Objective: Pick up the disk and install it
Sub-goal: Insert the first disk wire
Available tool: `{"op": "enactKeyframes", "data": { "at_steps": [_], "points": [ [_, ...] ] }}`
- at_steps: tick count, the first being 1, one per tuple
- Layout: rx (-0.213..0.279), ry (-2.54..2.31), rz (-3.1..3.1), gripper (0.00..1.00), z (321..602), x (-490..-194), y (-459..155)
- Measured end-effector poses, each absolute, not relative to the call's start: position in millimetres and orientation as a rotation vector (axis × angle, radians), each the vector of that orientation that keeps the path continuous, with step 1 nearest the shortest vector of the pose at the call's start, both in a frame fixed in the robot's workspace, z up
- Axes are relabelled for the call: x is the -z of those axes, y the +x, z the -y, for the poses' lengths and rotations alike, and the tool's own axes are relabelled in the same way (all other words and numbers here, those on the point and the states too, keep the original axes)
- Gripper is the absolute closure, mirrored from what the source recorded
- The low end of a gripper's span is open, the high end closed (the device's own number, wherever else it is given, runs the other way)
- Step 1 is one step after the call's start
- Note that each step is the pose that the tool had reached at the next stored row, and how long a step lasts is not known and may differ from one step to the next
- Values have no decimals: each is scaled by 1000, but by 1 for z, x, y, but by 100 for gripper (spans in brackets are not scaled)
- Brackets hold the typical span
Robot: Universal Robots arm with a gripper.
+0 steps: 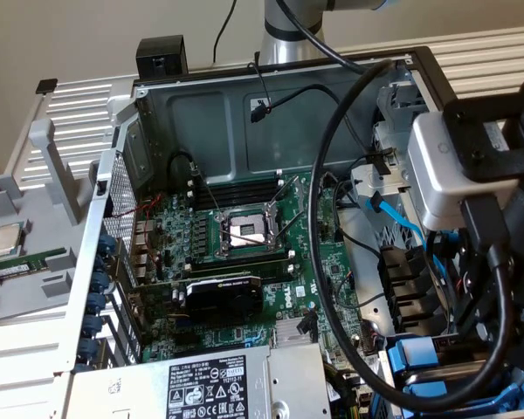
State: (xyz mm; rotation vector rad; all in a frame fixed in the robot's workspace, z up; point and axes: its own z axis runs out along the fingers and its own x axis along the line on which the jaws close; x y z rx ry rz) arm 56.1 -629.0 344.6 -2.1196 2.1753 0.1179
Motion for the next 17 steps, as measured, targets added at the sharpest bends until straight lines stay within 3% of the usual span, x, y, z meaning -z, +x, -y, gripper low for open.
{"op": "enactKeyframes", "data": {
  "at_steps": [17],
  "points": [
    [-93, -2120, -2173, 84, 628, -345, 52]
  ]
}}
